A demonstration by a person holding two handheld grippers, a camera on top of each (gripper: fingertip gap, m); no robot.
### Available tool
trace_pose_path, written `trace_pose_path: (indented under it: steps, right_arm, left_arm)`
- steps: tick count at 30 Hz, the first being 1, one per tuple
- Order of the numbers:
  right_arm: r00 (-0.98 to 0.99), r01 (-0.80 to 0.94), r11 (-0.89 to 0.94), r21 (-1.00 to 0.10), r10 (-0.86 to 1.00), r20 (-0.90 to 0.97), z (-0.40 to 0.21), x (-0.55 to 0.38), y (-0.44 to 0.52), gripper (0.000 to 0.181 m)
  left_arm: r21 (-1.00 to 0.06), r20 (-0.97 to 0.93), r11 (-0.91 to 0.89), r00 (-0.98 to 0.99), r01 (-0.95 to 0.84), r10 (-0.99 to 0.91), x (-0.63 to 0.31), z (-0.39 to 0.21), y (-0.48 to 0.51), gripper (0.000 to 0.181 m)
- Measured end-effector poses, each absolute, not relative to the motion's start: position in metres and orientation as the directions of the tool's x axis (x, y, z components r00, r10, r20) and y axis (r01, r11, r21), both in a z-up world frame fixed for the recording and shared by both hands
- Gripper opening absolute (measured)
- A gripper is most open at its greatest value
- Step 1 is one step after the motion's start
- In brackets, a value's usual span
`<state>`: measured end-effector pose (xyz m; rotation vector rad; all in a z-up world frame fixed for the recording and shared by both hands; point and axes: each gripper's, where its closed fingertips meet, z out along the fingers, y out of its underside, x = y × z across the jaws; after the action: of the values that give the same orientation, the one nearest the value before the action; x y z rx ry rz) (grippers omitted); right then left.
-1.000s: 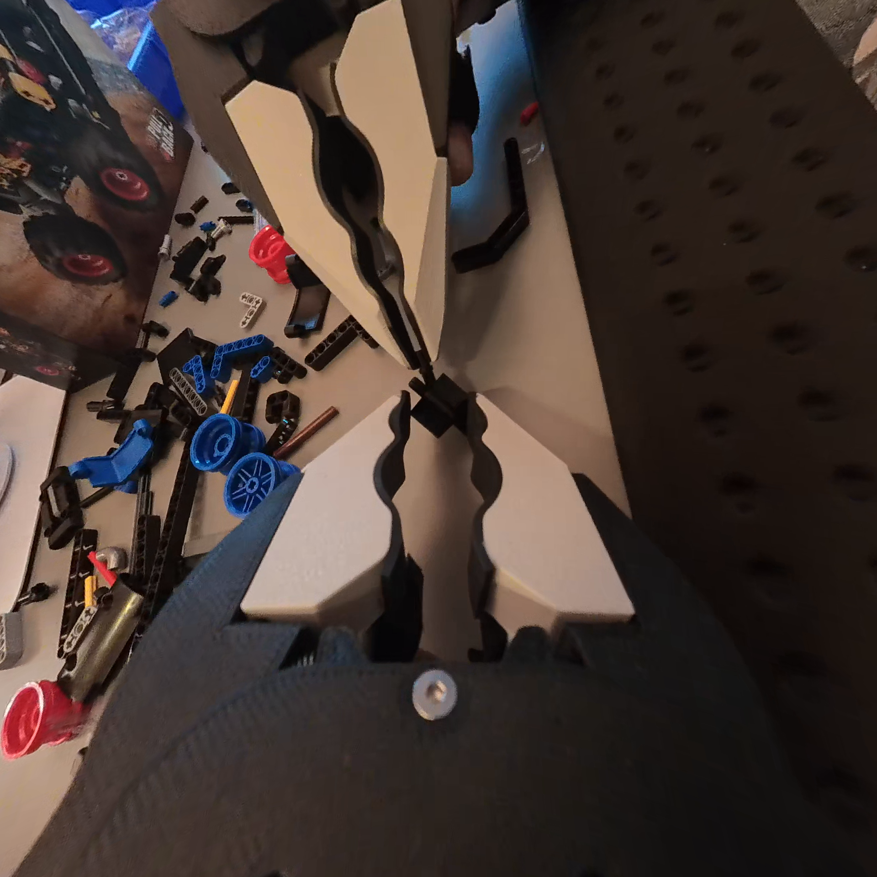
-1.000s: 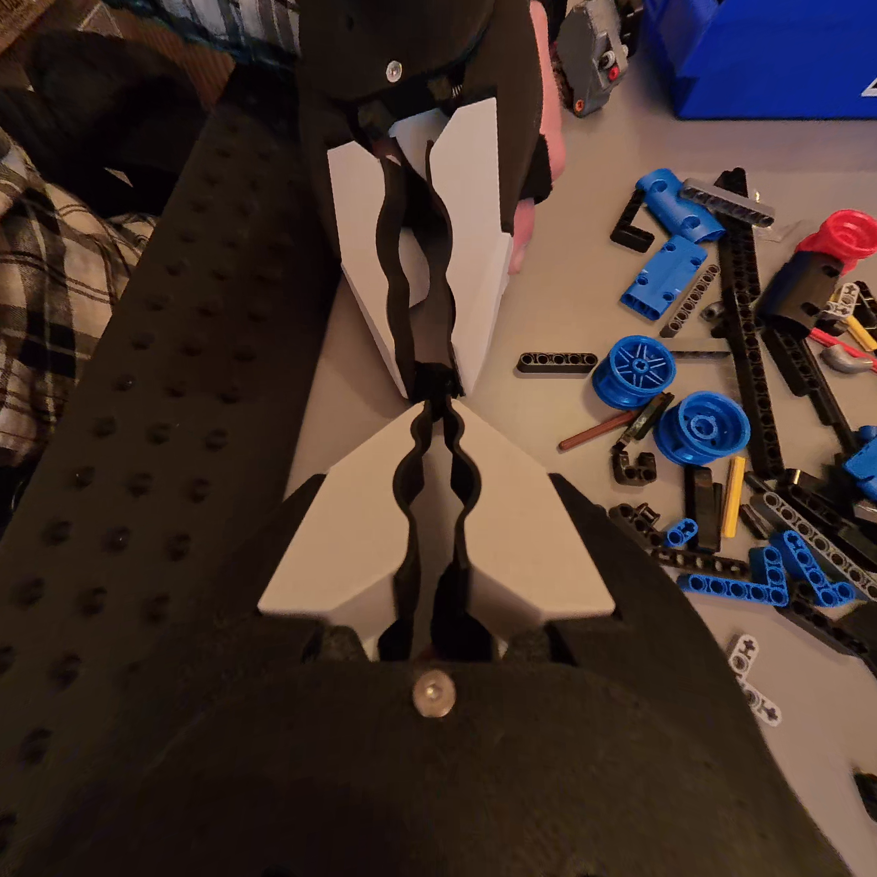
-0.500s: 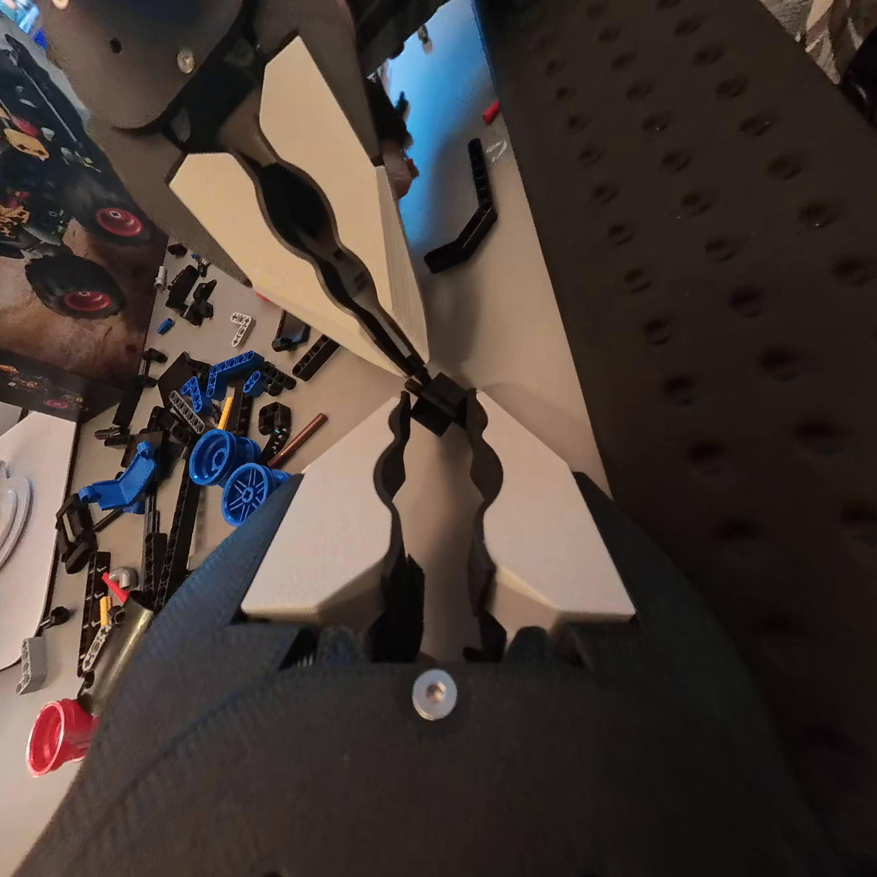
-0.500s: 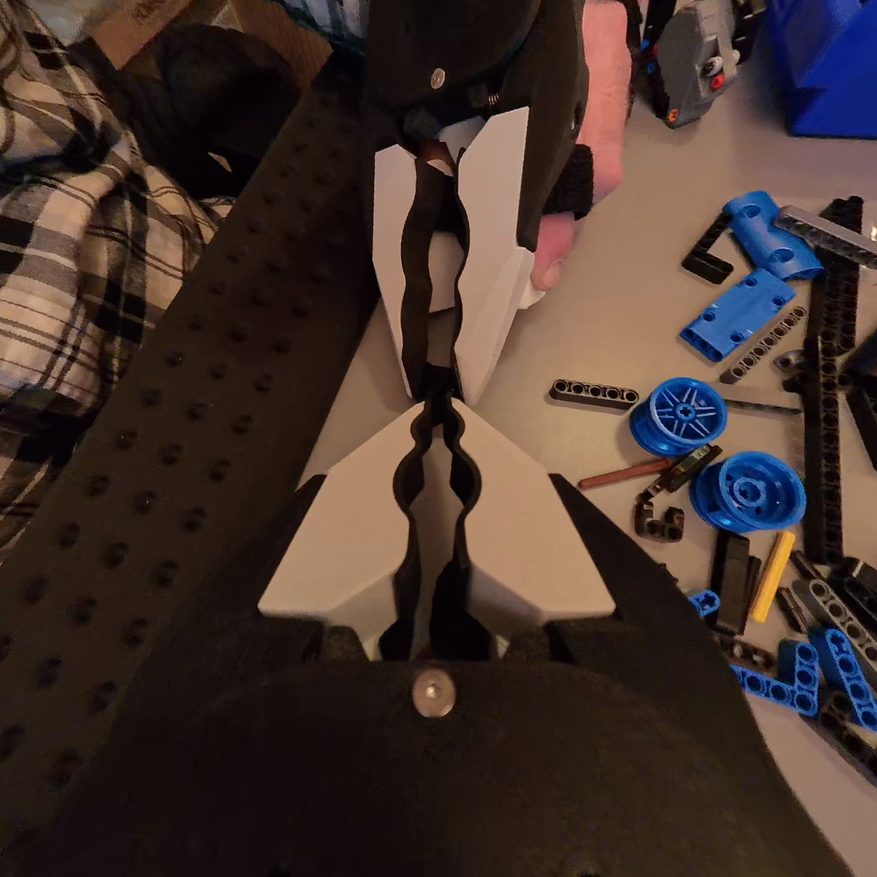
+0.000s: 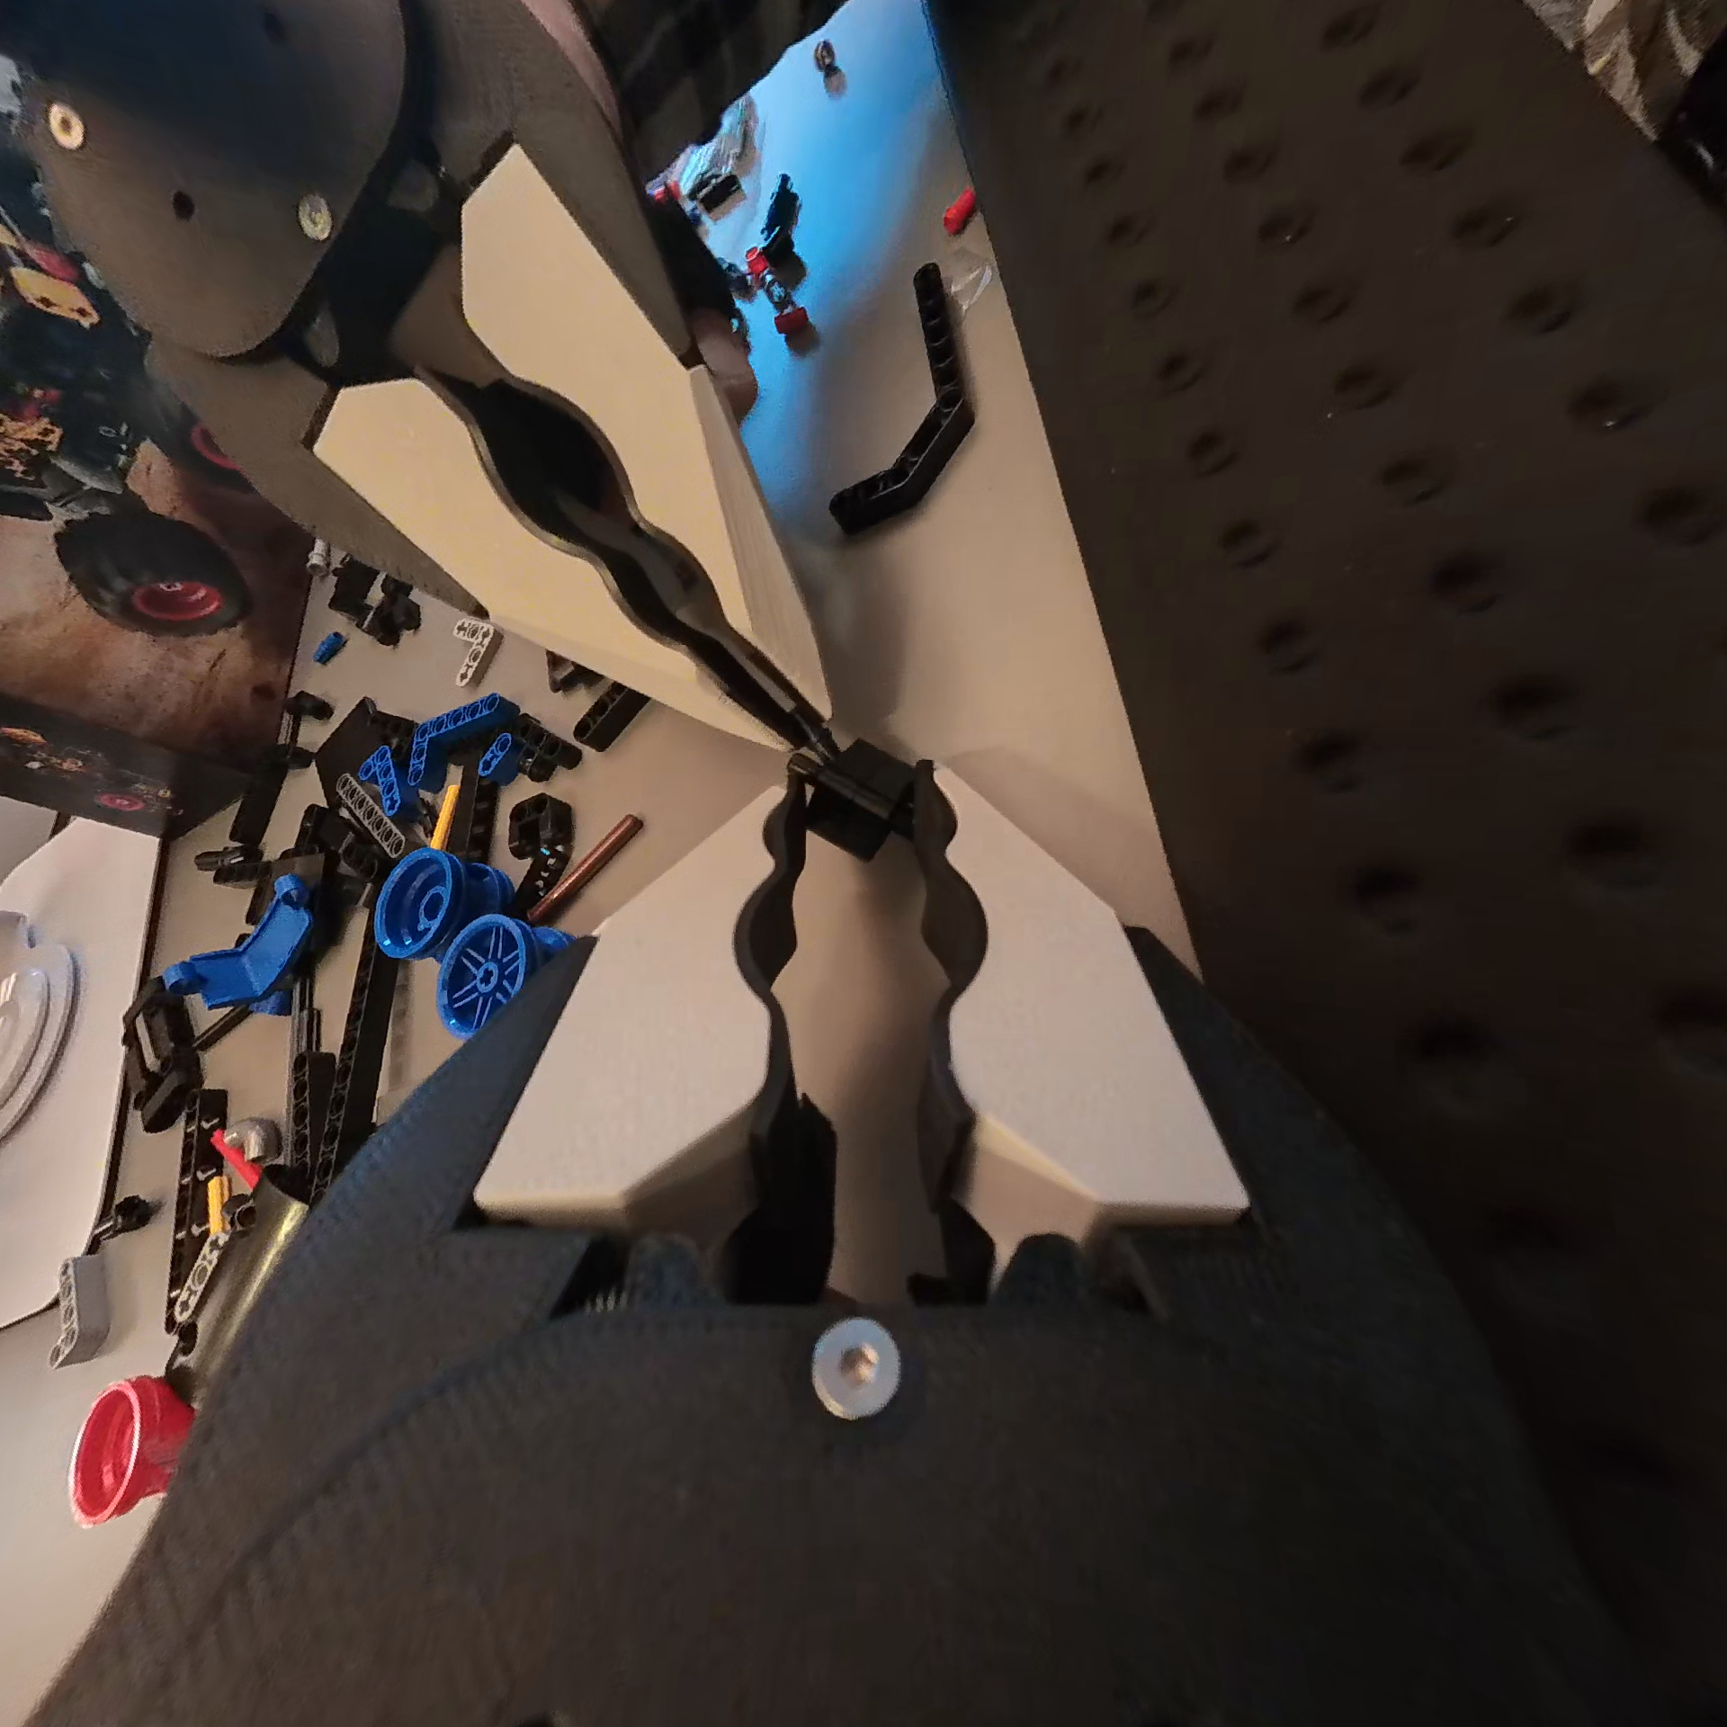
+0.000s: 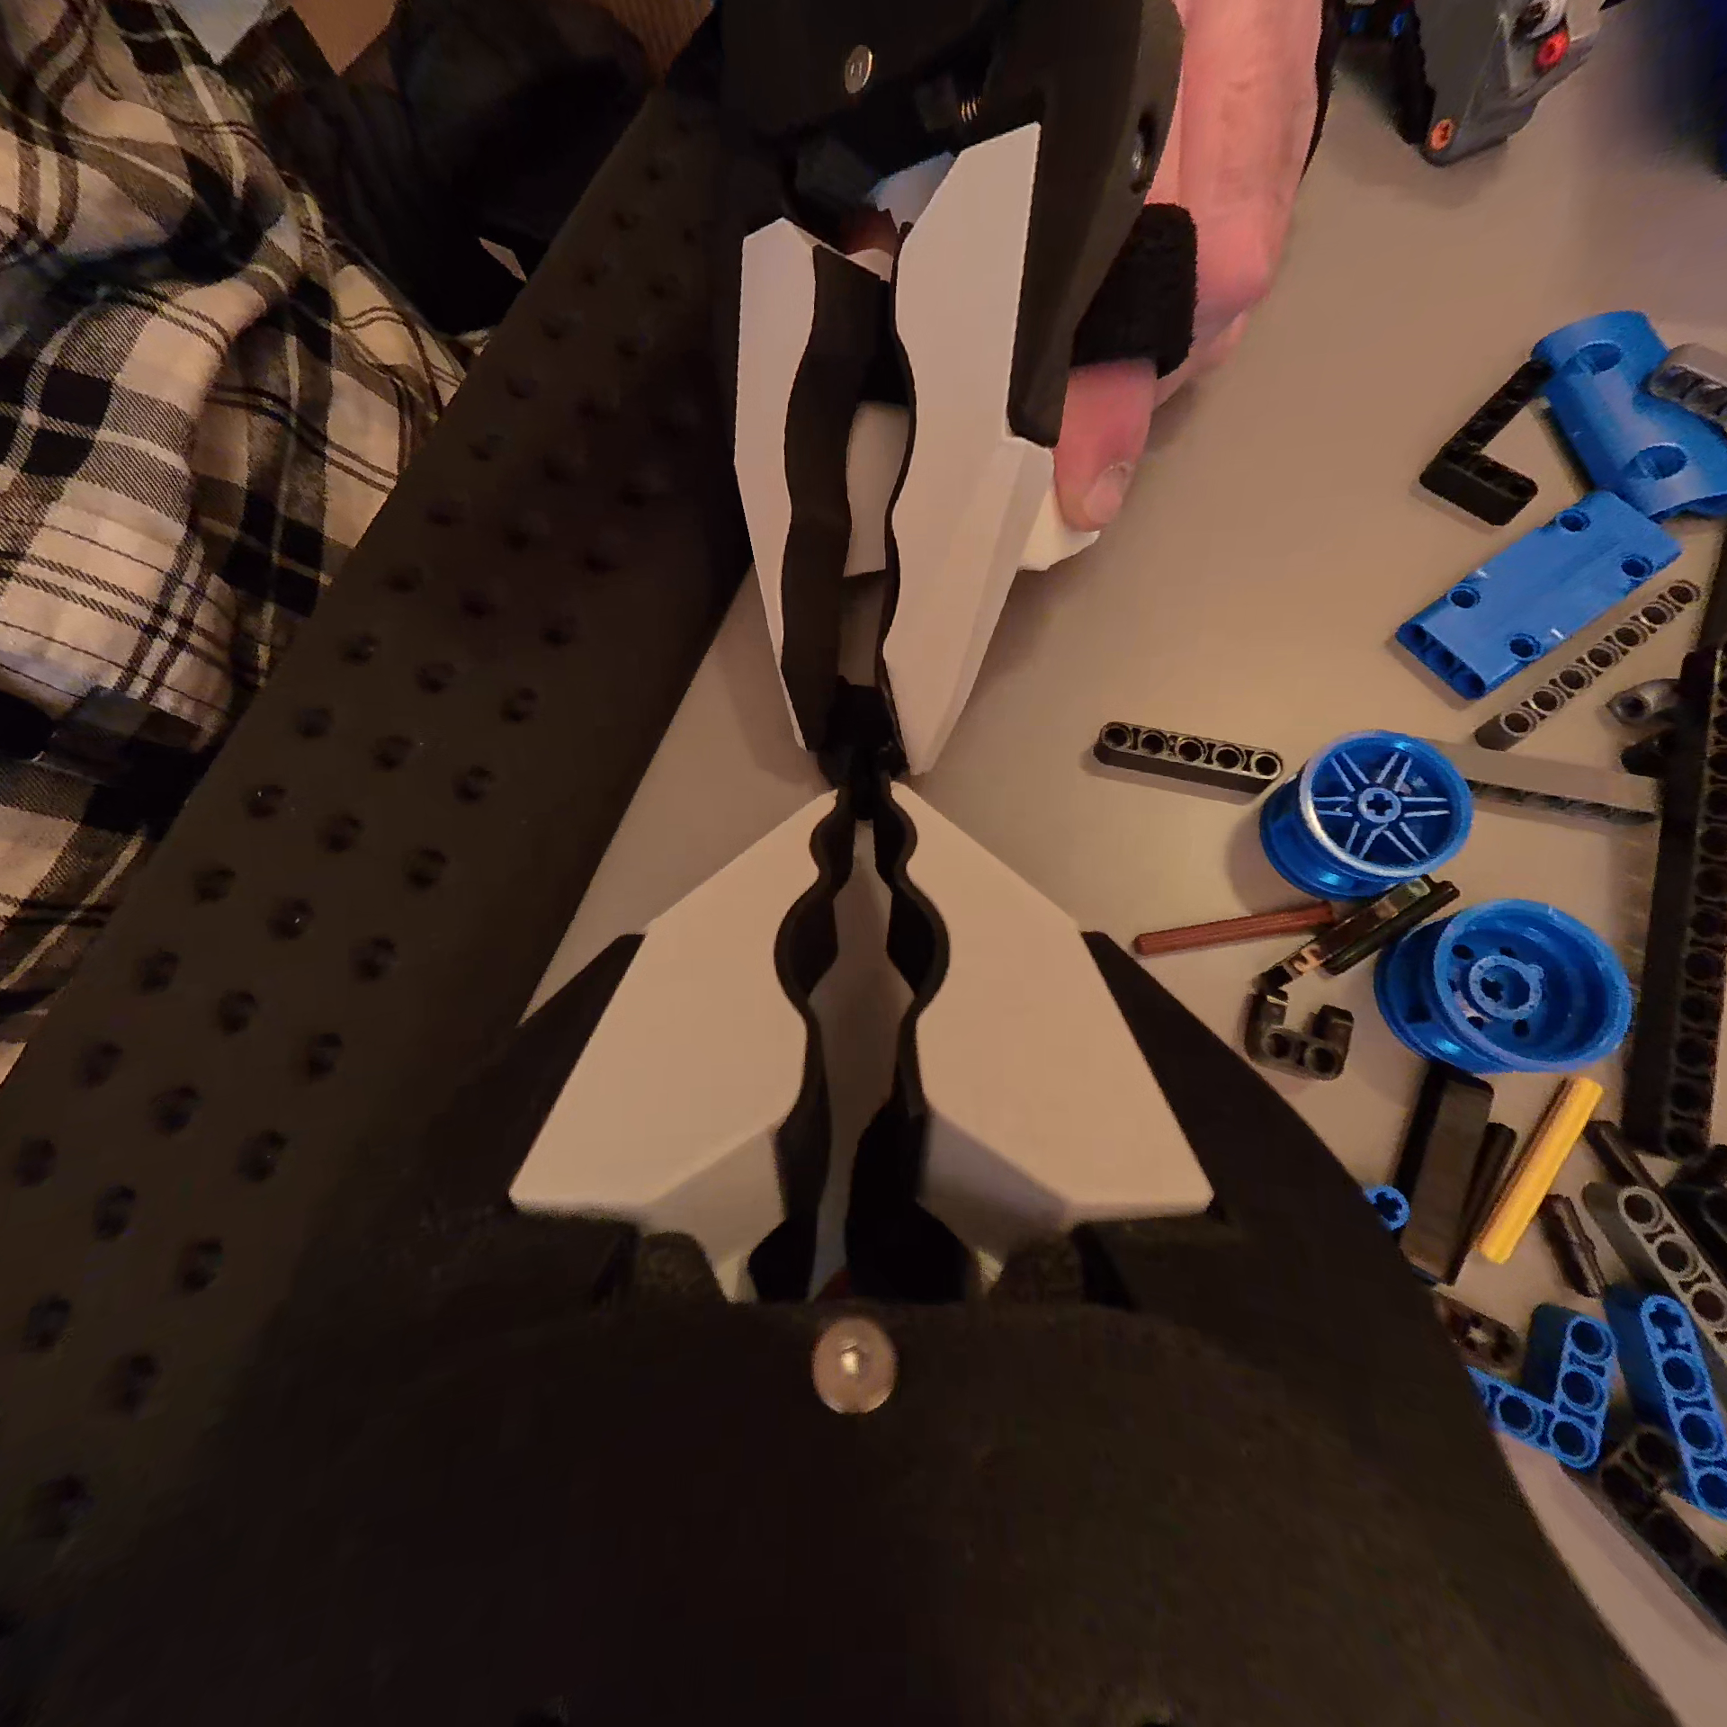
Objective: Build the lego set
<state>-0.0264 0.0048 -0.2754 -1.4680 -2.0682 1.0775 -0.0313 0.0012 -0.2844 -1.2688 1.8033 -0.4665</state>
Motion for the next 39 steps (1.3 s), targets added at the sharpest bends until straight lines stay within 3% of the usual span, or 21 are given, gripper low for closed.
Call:
trace_pose_path:
  steps: [13,39]
  right_arm:
    - [-0.491,0.633,0.264,-0.728,0.864,-0.114,-0.275,-0.027,0.003,0.001]
    - [-0.598,0.649,0.281,-0.707,0.763,-0.245,-0.278,-0.024,-0.009,0.001]
  left_arm:
    - [-0.7,-0.445,0.432,-0.126,-0.569,-0.887,-0.031,-0.284,-0.003,0.022]
    - [-0.665,-0.491,0.491,-0.167,-0.563,-0.855,-0.026,-0.283,-0.018,0.022]
